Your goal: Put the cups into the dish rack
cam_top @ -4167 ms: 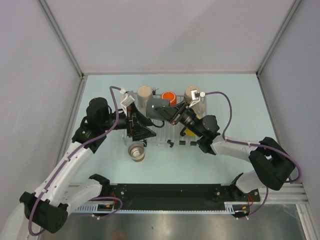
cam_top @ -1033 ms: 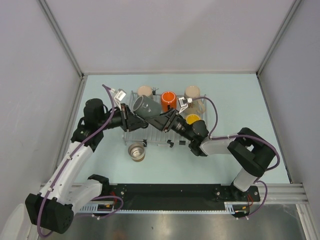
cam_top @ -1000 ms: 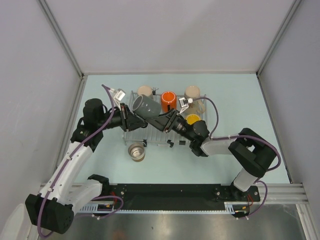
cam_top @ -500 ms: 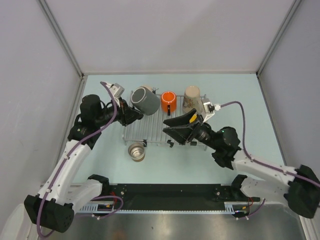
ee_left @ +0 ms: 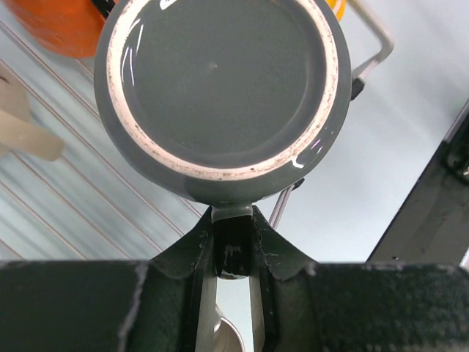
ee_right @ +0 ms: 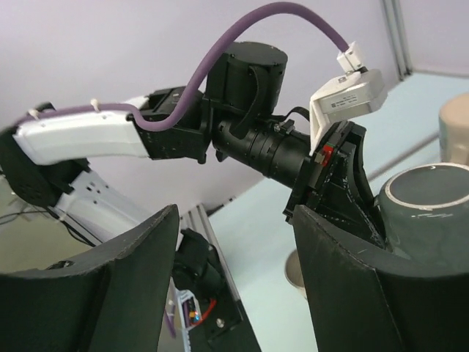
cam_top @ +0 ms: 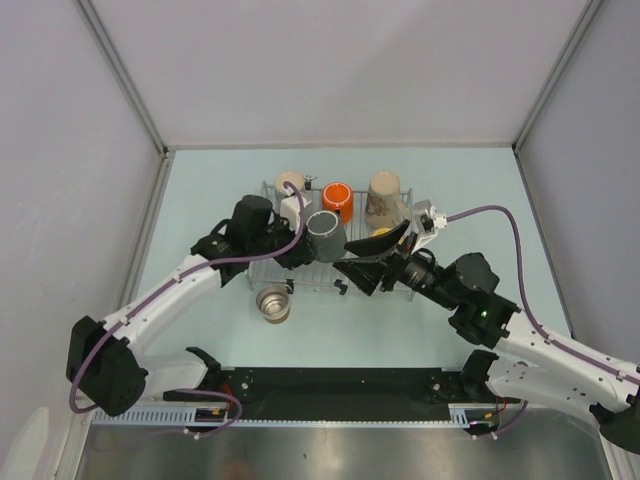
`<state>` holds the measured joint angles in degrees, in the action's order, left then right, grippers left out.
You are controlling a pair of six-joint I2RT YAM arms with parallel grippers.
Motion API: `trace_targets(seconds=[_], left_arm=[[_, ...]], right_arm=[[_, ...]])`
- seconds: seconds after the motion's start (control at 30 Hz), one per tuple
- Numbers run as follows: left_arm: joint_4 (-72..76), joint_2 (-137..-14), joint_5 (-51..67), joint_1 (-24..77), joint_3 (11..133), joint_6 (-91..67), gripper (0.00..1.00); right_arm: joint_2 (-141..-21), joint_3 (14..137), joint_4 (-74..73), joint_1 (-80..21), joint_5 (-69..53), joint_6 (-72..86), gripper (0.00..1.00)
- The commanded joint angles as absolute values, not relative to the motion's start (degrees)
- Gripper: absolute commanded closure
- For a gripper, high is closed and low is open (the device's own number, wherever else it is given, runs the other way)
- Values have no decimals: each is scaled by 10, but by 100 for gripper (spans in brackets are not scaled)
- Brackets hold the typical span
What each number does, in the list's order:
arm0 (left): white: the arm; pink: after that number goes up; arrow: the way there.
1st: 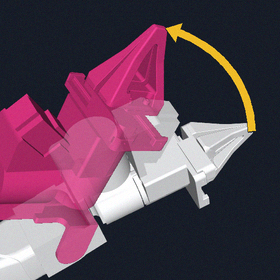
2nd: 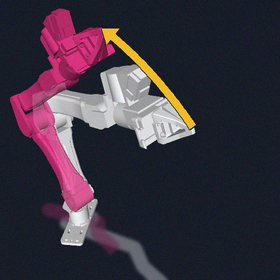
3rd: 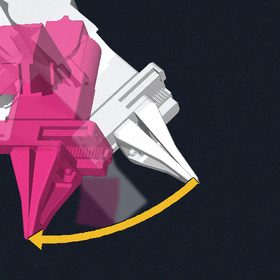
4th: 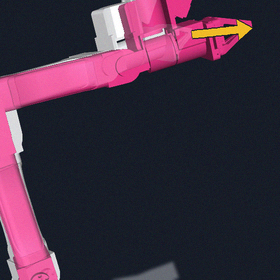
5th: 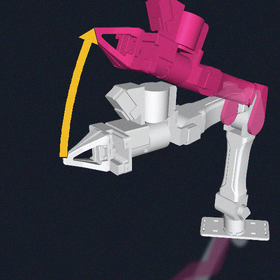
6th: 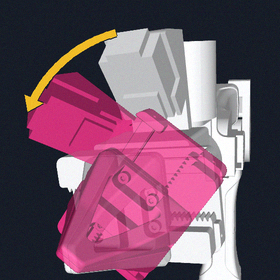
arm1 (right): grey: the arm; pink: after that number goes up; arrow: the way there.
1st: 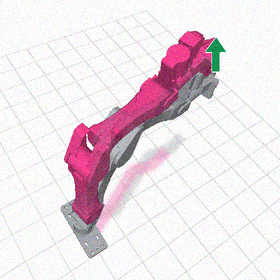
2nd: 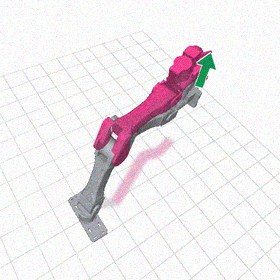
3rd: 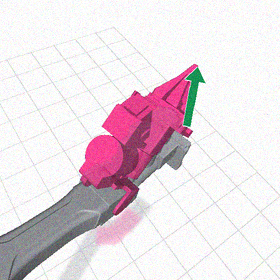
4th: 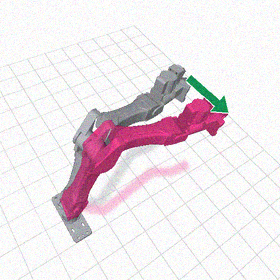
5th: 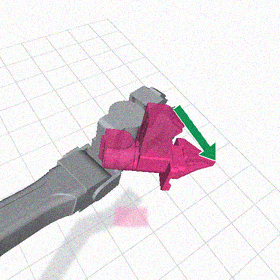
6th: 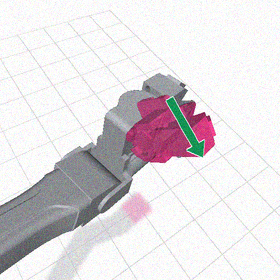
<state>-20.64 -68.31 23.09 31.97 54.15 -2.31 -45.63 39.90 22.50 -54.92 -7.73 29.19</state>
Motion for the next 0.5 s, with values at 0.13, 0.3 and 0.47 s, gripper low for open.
trace_targets(seconds=[0.13,0.3,0.47], left_arm=[[-114,-744,175,354,559,-1,100],[-89,-790,166,366,560,-2,99],[-69,-832,163,375,564,15,100]], right_arm=[[-476,417,174,-529,-85,269,33],[-458,391,189,-513,-91,272,33],[-461,379,197,-505,-98,280,33]])
